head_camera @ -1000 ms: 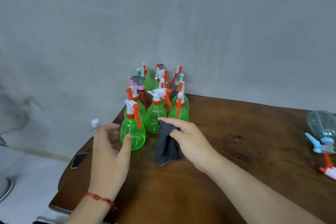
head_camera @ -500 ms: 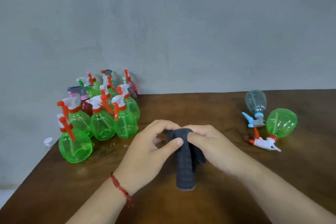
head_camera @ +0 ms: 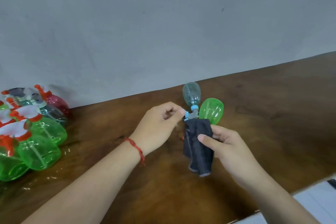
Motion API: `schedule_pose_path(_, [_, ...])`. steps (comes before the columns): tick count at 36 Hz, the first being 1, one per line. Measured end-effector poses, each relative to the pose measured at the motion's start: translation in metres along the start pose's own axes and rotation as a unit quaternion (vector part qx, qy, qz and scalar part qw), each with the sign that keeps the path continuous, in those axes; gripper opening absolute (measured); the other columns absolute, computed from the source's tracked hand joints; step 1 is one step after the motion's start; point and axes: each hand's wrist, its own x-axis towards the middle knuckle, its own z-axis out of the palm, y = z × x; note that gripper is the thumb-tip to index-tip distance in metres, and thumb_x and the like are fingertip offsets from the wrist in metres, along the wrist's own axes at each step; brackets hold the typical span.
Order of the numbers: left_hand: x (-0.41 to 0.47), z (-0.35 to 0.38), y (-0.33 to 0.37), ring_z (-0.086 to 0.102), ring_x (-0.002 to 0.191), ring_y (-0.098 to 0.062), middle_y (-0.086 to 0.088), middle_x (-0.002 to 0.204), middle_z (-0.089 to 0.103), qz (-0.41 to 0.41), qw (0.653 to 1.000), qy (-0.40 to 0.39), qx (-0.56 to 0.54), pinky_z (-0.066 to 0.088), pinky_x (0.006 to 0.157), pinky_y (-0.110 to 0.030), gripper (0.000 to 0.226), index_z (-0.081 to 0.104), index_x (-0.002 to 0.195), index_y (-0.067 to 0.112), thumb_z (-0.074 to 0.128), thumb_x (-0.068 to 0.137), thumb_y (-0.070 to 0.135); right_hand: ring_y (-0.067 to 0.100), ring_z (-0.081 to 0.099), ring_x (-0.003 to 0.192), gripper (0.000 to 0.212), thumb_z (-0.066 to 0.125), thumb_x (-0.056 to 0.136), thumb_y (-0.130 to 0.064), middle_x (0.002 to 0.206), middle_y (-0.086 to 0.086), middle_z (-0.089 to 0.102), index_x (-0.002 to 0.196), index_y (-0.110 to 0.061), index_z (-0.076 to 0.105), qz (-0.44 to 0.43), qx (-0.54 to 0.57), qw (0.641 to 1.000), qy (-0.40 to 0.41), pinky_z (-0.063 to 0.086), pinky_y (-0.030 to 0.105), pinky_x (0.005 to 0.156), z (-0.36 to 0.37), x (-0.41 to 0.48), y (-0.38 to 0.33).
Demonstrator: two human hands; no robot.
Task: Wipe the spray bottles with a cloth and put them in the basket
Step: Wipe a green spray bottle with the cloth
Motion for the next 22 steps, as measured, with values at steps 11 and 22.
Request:
schedule_pose_path(11, [0.056, 0.065, -0.045, 0.048, 0.135, -0.009, 0.022, 0.135, 0.059, 0.151, 0.864, -0.244, 0.413, 0.03, 0.122, -0.046, 0.045, 0.059, 0.136, 0.043, 0.06, 0.094, 0.025, 0.022, 0.079, 0.097, 0.025, 0.064, 0.102, -0.006, 0.106, 0.001, 0.081, 0.119, -0.018, 0.077, 0.008, -0.005, 0.984, 0.178, 0.066, 0.037, 0.083, -0.081, -0.005, 0.018])
schedule_pose_path(22, [-0.02, 0.032, -0.06, 0.061, 0.112, -0.013, 0.015, 0.117, 0.068, 0.151, 0.84, -0.182, 0.487, 0.041, 0.094, -0.034, 0.04, 0.055, 0.128, 0.04, 0.064, 0.095, 0.061, 0.029, 0.079, 0.094, 0.024, 0.063, 0.101, -0.003, 0.102, 0.007, 0.082, 0.114, -0.016, 0.078, 0.026, 0.019, 0.993, 0.116, 0.065, 0.034, 0.073, -0.051, -0.004, 0.02])
